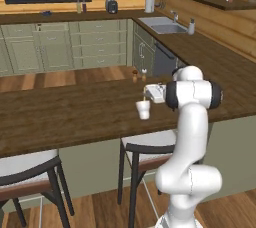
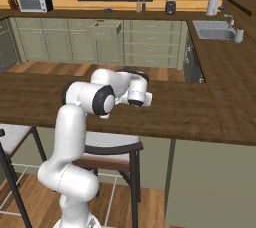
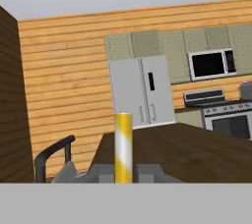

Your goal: Take a straw from the drawer in front and place it inside the glass cup on the dining counter.

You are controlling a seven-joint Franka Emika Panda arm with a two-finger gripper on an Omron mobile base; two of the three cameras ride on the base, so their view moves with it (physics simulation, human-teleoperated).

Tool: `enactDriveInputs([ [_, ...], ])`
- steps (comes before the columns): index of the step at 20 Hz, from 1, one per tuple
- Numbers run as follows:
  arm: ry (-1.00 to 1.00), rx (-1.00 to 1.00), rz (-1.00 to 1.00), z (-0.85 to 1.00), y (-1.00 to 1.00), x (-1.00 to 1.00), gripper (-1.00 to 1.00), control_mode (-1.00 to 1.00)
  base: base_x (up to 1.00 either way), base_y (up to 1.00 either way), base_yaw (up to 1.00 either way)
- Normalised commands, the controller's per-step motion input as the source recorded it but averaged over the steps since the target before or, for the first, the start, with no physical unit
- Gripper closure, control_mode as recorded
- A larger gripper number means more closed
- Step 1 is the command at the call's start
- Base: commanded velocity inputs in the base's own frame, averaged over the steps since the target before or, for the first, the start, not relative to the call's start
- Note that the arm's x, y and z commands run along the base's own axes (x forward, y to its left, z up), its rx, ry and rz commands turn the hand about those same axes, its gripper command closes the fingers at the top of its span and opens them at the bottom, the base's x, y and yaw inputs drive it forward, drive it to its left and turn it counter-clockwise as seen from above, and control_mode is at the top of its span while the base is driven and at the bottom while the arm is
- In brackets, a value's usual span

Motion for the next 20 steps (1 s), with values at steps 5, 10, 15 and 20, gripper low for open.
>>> enactDriveInputs([
  [5, 0.0, -0.01, -0.05, -0.17, 0.0, -0.42, 1.0, -1.0, 0.0, 0.0, 0.0],
  [10, 0.0, 0.0, -0.04, -0.14, 0.0, -0.27, 1.0, -1.0, 0.0, 0.0, 0.0],
  [15, 0.0, -0.01, -0.04, -0.06, 0.0, -0.05, -1.0, -1.0, 0.0, 0.0, 0.0],
  [20, -0.02, -0.03, -0.03, 0.0, -0.04, -0.01, -1.0, -1.0, 0.0, 0.0, 0.0],
])
